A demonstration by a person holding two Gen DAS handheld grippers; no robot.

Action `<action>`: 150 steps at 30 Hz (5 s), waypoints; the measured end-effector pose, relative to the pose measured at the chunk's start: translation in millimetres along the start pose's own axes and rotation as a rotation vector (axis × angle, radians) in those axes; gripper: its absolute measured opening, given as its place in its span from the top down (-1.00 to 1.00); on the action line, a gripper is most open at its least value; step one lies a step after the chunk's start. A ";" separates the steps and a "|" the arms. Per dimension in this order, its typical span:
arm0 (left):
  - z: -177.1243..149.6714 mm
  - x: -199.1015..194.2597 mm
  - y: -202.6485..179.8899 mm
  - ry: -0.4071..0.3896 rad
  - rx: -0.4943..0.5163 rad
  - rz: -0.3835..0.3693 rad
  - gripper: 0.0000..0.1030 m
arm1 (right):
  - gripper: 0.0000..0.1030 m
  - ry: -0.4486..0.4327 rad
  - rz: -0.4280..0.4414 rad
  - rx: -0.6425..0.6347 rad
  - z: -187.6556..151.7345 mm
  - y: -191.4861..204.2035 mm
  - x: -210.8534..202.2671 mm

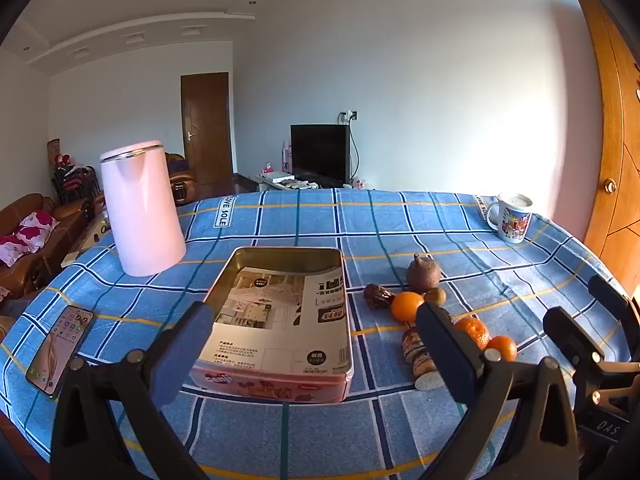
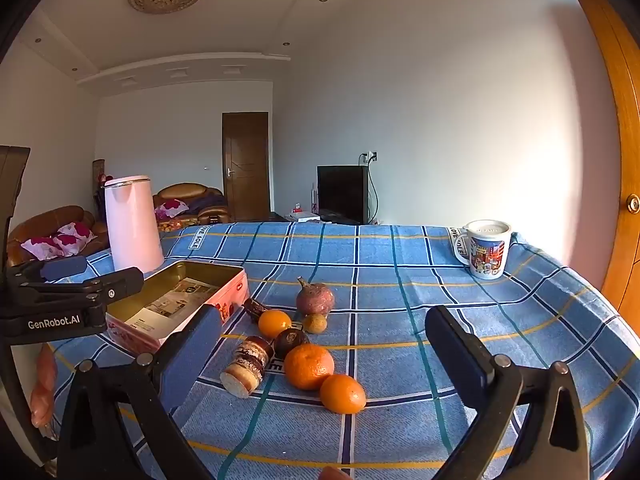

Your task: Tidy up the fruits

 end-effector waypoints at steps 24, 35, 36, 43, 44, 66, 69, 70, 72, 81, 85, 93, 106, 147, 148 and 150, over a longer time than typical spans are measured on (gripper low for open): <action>-5.3 1.9 -1.3 -0.001 0.005 0.004 -1.00 | -0.98 0.013 -0.004 -0.010 -4.4 1.9 0.5; -5.6 2.1 -0.3 0.004 0.000 0.004 -1.00 | -0.98 0.020 0.000 -0.013 -4.4 1.3 1.5; -5.6 1.9 -0.1 0.003 -0.001 0.005 -1.00 | -0.98 0.020 0.000 -0.013 -4.4 1.3 1.8; -5.5 2.8 -0.6 0.003 -0.002 0.003 -1.00 | -0.98 0.023 0.006 -0.014 -5.6 3.2 1.3; -5.6 2.7 -0.5 0.003 -0.002 0.004 -1.00 | -0.98 0.024 0.006 -0.014 -5.9 3.5 1.3; -10.6 3.3 -1.4 0.013 -0.007 0.006 -1.00 | -0.98 0.035 0.012 -0.020 -13.0 5.5 1.8; -11.8 3.8 -1.8 0.016 -0.008 0.004 -1.00 | -0.98 0.041 0.015 -0.021 -14.1 5.9 2.8; -11.4 4.6 -2.1 0.018 -0.009 0.003 -1.00 | -0.98 0.042 0.013 -0.022 -14.4 5.6 3.3; -12.4 5.1 -3.5 0.021 -0.010 -0.001 -1.00 | -0.98 0.046 0.010 -0.021 -16.0 4.0 3.8; -30.5 17.4 -22.8 0.084 -0.022 -0.070 -1.00 | -0.98 0.101 -0.041 -0.053 -30.8 -16.9 12.4; -41.1 25.2 -40.3 0.130 -0.016 -0.129 -1.00 | -0.98 0.193 -0.055 -0.056 -48.7 -31.3 24.9; -57.7 36.6 -65.0 0.198 0.008 -0.197 -1.00 | -0.97 0.347 0.019 -0.082 -81.6 -28.3 47.1; -57.8 38.4 -86.6 0.197 0.081 -0.233 -0.93 | 0.08 0.481 0.132 -0.080 -100.5 -26.2 67.6; -63.3 49.5 -85.9 0.291 0.009 -0.312 0.31 | 0.28 0.272 0.185 -0.029 -64.8 -19.6 44.3; -61.0 48.4 -83.4 0.280 0.013 -0.305 0.31 | 0.28 0.268 0.186 -0.030 -63.1 -18.5 44.8; -55.2 46.6 -77.1 0.255 0.014 -0.291 0.31 | 0.28 0.264 0.187 -0.035 -60.3 -15.8 47.3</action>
Point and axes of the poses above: each gripper's, at about its wrist camera, not at the fingertips, and x roughly the way its jaws point, y to its left, z to its top, the point moved 8 cm from there along x, roughly the way its jaws point, and after that the axes turned 11 degrees about -y, right-handed, at the moved point
